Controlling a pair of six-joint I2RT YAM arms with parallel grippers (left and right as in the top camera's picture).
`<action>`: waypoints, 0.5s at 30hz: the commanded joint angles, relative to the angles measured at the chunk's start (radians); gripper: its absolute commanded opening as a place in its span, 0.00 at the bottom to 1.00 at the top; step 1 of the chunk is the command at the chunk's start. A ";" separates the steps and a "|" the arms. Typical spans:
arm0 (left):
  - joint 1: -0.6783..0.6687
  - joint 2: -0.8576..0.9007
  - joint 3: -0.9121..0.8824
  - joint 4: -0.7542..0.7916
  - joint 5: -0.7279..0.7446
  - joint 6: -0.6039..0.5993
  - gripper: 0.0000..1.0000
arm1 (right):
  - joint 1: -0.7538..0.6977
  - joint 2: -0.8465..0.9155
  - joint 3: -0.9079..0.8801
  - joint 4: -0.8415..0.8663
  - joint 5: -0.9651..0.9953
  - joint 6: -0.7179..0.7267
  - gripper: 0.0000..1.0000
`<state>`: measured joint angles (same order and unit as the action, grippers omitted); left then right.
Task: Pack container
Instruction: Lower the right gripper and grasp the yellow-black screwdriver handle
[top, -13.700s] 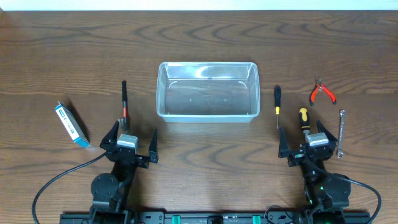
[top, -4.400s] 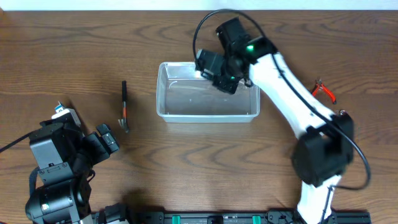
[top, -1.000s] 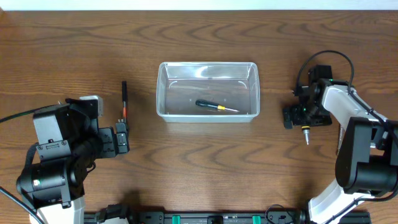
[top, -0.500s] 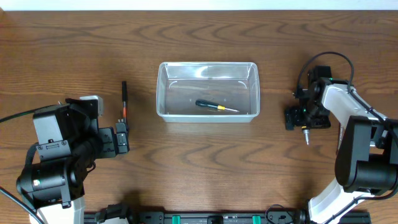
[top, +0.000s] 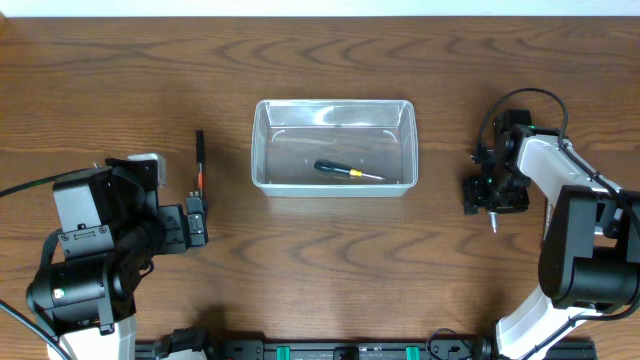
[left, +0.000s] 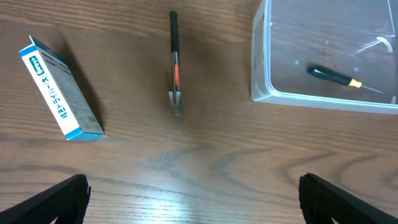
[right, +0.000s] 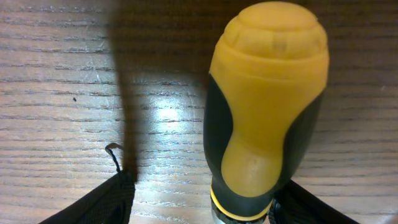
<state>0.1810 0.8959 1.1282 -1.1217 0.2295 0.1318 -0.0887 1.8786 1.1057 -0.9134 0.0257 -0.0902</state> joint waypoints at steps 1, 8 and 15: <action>-0.003 -0.002 0.019 -0.004 -0.005 0.006 0.98 | -0.005 0.063 -0.040 0.006 0.024 0.008 0.63; -0.003 -0.002 0.019 -0.008 -0.005 0.006 0.98 | -0.005 0.063 -0.040 0.008 0.024 0.008 0.47; -0.003 -0.002 0.019 -0.023 -0.005 0.006 0.98 | -0.005 0.063 -0.040 0.011 0.024 0.008 0.36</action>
<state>0.1810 0.8959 1.1282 -1.1408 0.2295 0.1318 -0.0887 1.8786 1.1046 -0.9173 0.0265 -0.0864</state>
